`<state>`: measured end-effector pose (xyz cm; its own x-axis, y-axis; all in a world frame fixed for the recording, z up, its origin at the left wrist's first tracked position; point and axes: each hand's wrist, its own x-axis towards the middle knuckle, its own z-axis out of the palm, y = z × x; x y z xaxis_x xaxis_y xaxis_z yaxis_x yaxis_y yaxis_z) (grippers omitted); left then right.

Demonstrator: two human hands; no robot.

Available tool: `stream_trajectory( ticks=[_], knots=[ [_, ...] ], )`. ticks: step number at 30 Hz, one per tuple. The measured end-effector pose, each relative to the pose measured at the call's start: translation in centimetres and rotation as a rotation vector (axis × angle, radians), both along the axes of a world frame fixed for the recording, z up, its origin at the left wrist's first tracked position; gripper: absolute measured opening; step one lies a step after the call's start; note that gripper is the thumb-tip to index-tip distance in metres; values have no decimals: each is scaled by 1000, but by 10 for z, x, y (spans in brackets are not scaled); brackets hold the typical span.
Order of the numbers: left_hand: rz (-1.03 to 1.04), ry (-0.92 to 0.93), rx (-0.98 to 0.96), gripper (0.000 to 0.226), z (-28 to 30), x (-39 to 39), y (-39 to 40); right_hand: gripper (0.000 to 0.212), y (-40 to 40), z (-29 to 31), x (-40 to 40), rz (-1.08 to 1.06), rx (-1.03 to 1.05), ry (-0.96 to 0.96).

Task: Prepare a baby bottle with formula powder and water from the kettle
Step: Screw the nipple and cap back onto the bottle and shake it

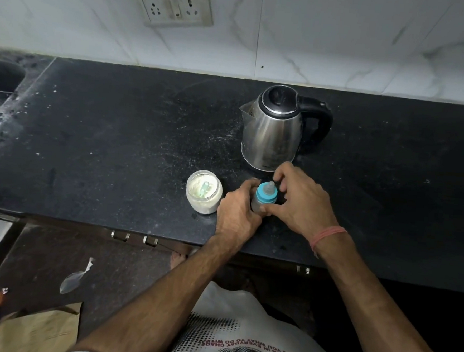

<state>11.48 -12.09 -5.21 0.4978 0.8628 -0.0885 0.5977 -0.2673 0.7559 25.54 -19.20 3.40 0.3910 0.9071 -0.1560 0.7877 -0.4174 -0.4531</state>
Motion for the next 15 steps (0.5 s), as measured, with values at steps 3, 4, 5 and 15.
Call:
stream_trajectory(
  ticks=[3, 4, 5, 15],
  knots=[
    [8, 11, 12, 73, 2, 1, -1, 81, -1, -4, -1, 105, -28, 74],
    [10, 13, 16, 71, 2, 1, 0, 74, 0, -7, -1, 134, -24, 58],
    [9, 16, 17, 69, 2, 0, 0, 67, -1, -10, -1, 151, -12, 35],
    [-24, 52, 23, 58, 6, 1, 4, 51, 5, -12, -3, 223, 23, -109]
  ],
)
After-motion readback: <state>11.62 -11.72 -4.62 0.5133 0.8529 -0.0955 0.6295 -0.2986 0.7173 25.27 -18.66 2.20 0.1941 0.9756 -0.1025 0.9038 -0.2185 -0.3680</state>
